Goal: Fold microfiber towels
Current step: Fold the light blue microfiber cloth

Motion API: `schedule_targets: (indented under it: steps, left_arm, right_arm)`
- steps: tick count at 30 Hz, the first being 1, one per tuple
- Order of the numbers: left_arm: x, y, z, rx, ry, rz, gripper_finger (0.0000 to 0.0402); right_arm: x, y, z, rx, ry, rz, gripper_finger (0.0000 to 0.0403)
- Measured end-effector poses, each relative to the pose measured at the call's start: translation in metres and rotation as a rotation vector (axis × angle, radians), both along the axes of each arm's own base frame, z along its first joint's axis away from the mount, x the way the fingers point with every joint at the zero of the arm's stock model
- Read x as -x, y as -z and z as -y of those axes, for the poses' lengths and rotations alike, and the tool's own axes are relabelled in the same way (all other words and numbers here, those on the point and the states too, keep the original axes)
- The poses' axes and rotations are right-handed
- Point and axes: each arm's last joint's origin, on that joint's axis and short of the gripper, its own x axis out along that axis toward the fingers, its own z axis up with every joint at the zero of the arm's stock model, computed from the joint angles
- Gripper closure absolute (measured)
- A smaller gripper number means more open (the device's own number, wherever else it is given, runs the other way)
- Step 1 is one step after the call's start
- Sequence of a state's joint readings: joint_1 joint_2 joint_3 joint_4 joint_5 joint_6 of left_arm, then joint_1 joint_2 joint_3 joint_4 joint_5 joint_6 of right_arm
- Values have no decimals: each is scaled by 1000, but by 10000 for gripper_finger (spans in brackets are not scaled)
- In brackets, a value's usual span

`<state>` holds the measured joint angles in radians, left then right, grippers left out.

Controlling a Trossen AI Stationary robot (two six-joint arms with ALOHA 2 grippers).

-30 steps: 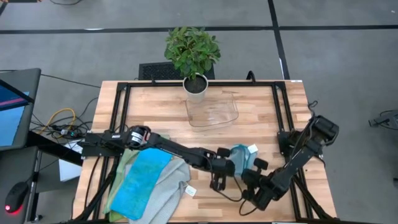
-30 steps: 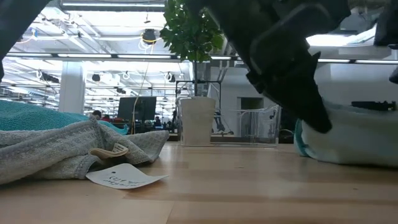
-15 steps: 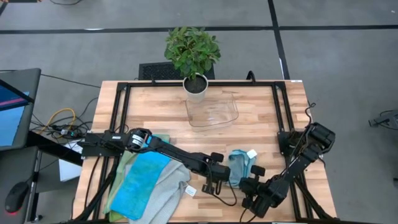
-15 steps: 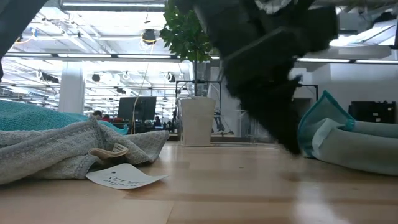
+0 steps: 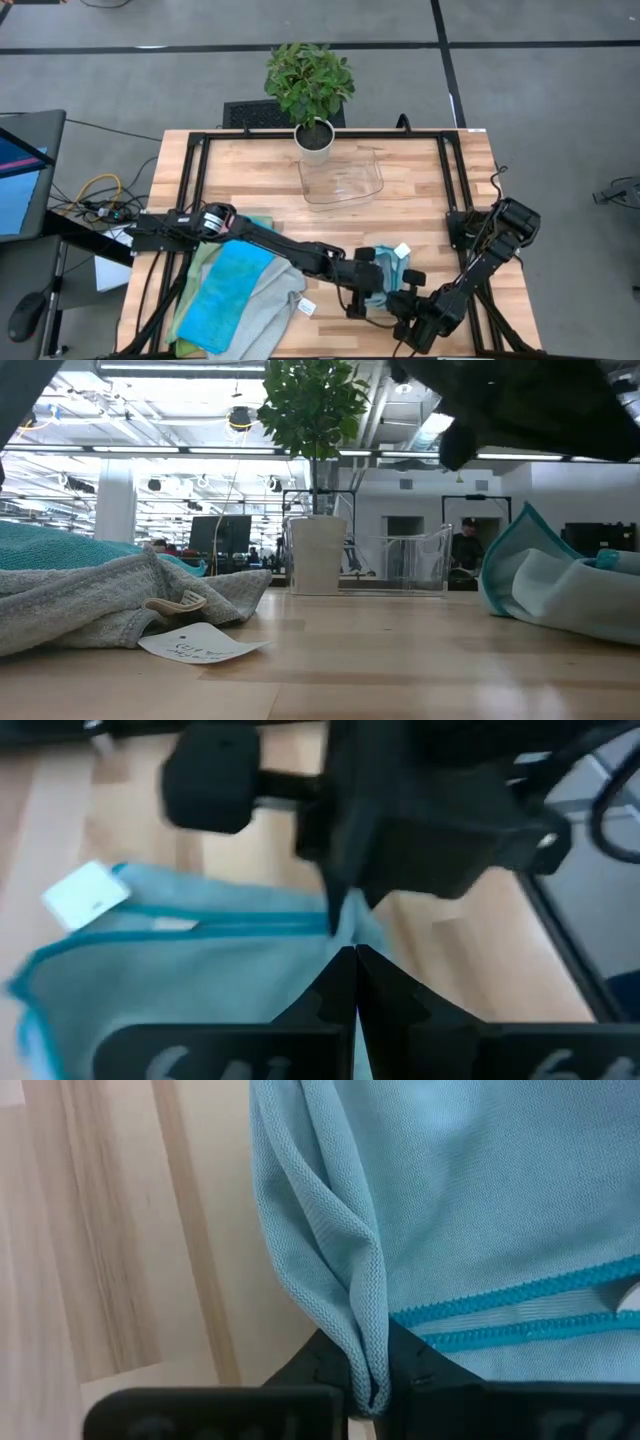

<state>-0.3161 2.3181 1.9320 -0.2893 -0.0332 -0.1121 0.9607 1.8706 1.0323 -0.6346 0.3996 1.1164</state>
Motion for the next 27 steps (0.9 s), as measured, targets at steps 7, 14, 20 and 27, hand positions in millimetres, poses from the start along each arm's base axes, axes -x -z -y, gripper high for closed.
schedule_targets:
  steps: [7,14,20,27]
  left_arm:
    - [-5,52,12,-24,-2,-83,401]
    - [-7,69,14,5,-30,-108,402]
    - [-5,69,19,12,-58,-110,401]
    - [-5,86,35,68,-70,-107,401]
  right_arm:
    - [-1,-2,-1,5,-24,-6,350]
    - [-5,-18,-13,-21,-84,-60,332]
    - [-3,-57,-24,-62,-94,-38,273]
    - [16,-95,-19,-115,-38,83,187]
